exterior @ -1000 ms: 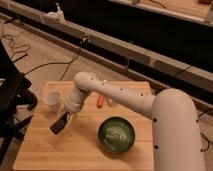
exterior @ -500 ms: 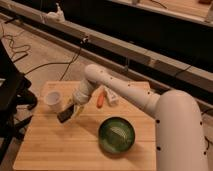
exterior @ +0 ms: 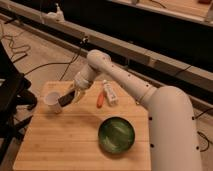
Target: Place the eraser in the ceramic cup
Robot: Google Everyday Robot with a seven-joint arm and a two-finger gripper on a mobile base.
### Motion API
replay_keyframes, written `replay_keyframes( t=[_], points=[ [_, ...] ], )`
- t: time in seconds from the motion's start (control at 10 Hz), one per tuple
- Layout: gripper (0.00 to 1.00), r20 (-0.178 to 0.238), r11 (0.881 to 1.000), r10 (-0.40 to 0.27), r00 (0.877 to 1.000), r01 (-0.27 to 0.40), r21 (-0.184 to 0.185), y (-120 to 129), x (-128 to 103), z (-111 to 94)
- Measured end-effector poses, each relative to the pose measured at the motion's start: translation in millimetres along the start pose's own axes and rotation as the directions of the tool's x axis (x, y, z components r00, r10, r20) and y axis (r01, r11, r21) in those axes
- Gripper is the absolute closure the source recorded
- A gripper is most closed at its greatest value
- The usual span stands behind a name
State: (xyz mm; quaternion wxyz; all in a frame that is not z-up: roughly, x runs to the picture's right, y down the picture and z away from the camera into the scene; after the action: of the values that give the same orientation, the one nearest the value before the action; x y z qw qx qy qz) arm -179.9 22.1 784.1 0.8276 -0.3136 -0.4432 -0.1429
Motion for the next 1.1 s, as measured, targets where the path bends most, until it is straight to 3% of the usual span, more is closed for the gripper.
replay_keyframes(
  t=[0.3, 0.5, 0.9, 1.1],
  points=[
    [1.0, 0.025, 0.999, -0.016, 1.0, 0.015, 0.039, -43, -9, 11],
    [1.0, 0.042, 0.999, -0.023, 0.999, 0.021, 0.039, -63, -11, 27],
    [0.97, 0.037, 0.999, -0.013, 0.999, 0.015, -0.043, -76, -7, 67],
    [0.79, 0.032, 0.997, -0.015, 0.999, 0.017, -0.074, -81, -11, 79]
  ],
)
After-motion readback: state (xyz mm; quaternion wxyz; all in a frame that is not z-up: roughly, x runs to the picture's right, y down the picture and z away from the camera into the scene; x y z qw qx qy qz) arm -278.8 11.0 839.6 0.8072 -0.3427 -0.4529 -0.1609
